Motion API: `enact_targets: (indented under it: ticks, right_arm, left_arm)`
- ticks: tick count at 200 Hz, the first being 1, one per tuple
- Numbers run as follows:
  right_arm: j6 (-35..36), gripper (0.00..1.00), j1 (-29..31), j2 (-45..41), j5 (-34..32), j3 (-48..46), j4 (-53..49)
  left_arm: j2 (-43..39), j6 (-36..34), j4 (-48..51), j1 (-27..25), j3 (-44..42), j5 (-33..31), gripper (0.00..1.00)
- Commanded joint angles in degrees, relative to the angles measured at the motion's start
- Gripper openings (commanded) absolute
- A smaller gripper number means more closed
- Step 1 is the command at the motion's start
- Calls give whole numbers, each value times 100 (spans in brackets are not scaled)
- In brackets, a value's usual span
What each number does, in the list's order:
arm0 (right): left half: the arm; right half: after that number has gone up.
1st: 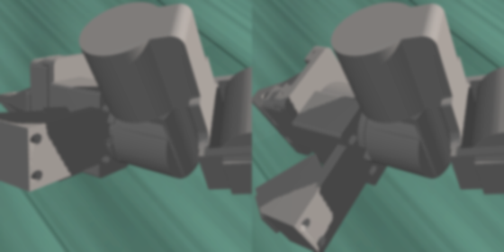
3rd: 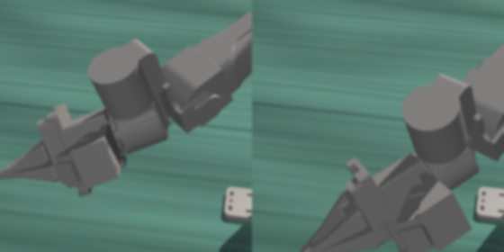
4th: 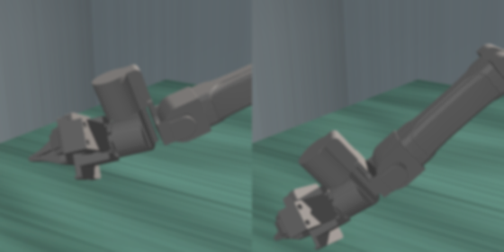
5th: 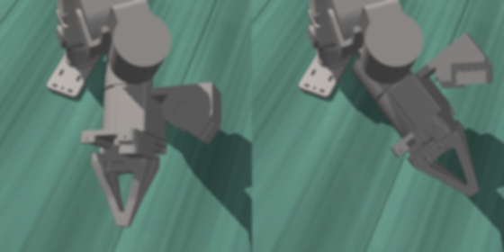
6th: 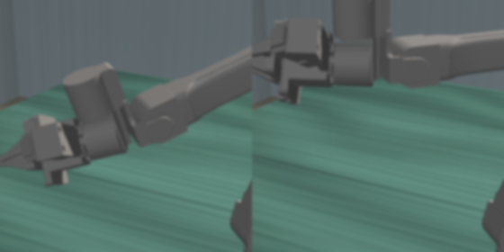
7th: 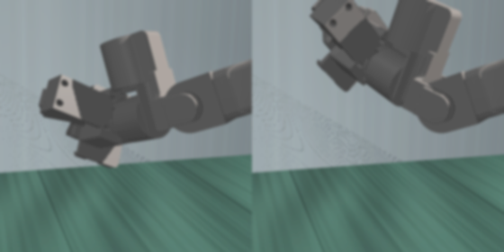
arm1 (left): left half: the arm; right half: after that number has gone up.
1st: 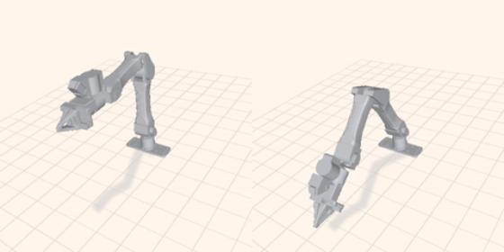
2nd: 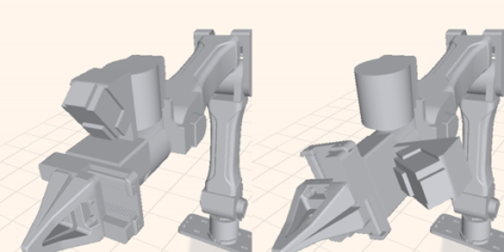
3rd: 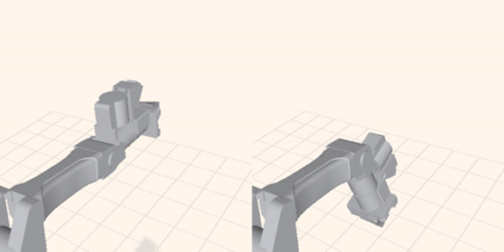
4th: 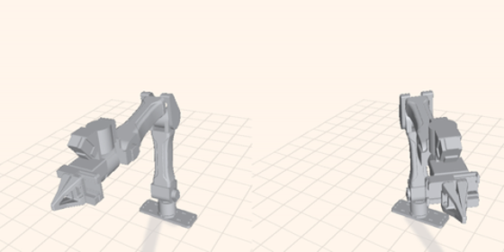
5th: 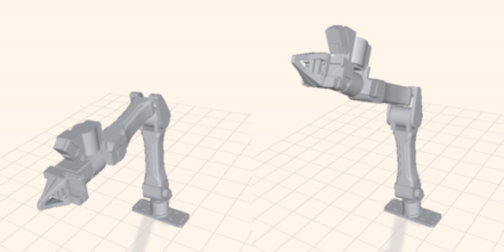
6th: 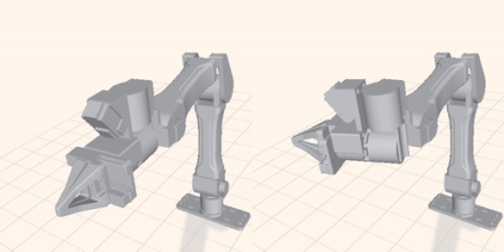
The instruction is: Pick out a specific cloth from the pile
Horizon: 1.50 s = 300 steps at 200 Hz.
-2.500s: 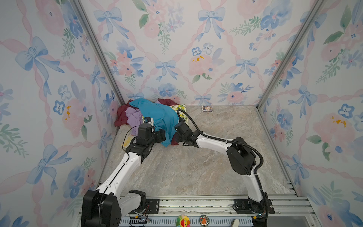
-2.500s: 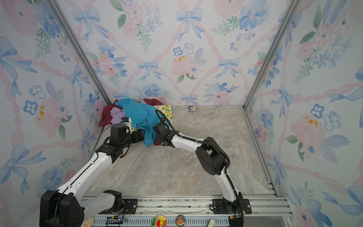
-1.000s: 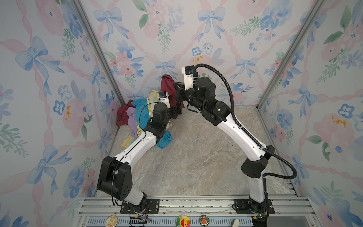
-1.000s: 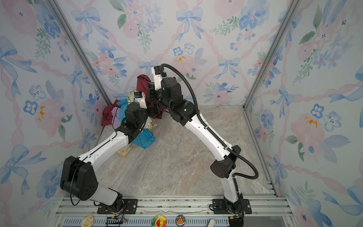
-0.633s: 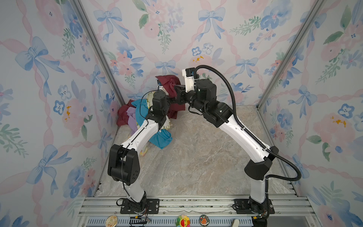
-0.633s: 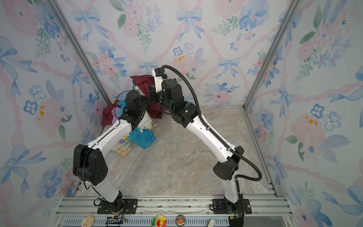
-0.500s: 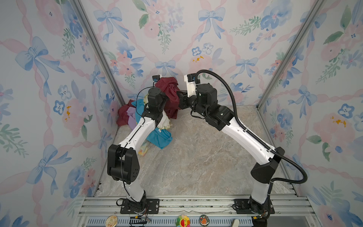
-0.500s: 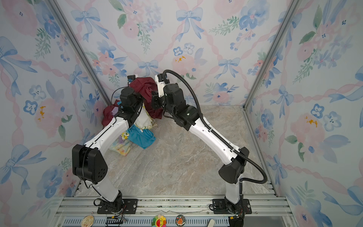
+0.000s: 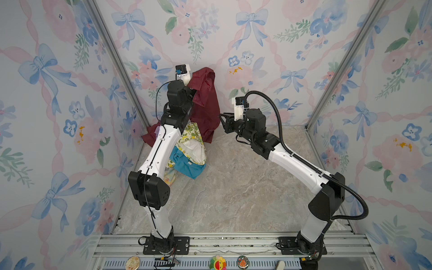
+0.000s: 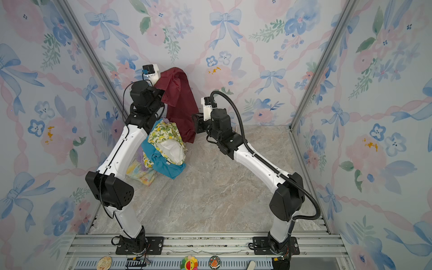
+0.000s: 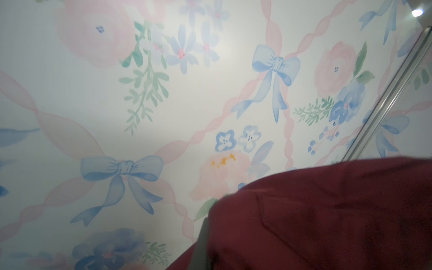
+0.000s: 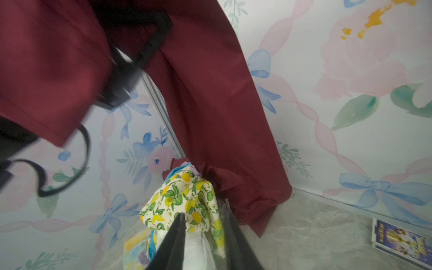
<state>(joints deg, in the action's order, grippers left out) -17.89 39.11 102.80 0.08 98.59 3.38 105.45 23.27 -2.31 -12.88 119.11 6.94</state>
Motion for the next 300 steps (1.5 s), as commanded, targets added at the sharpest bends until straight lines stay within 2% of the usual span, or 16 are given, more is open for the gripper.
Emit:
enact_targets:
  ticks: [1, 35, 77, 145, 174, 191, 198, 215, 222, 227, 261, 300]
  right_arm:
    - [235, 47, -114, 224, 284, -241, 605]
    - [635, 77, -159, 494, 376, -695, 1861]
    - [721, 93, -92, 1202, 423, -452, 2920]
    - [860, 100, 76, 3225, 156, 1993, 2971]
    - [769, 99, 75, 4358, 239, 3670, 2502]
    - [539, 94, 34, 5092, 159, 4696, 2442]
    - [486, 86, 10, 5346, 105, 5092, 2454]
    - [328, 38, -70, 5705, 98, 5720, 2471]
    - [268, 11, -103, 5663, 121, 5663, 2586]
    - [251, 1, -107, 5560, 100, 5514, 2671]
    - [238, 0, -202, 4802, 299, 4548, 3055]
    - [190, 0, -207, 4488, 325, 4909, 2500]
  left_arm:
    - [-141, 254, -149, 164, 648, 247, 0]
    - [-288, 354, -59, 356, 547, 451, 0]
    - [-458, 412, -51, 362, 401, 730, 0]
    - [-1134, 605, 0, 366, -324, 1030, 0]
    - [-1502, 739, 147, 392, -693, 1204, 0]
    - [-1767, 881, 160, 408, -1034, 1256, 0]
    - [-1874, 926, 158, 401, -1191, 1266, 0]
    - [-2082, 831, 202, 434, -1482, 1250, 0]
    - [-2159, 769, 230, 483, -1611, 1187, 0]
    - [-2197, 743, 268, 532, -1686, 1138, 0]
    - [-2316, 627, 278, 811, -2240, 871, 0]
    - [-1985, 59, 491, 929, -2492, 70, 0]
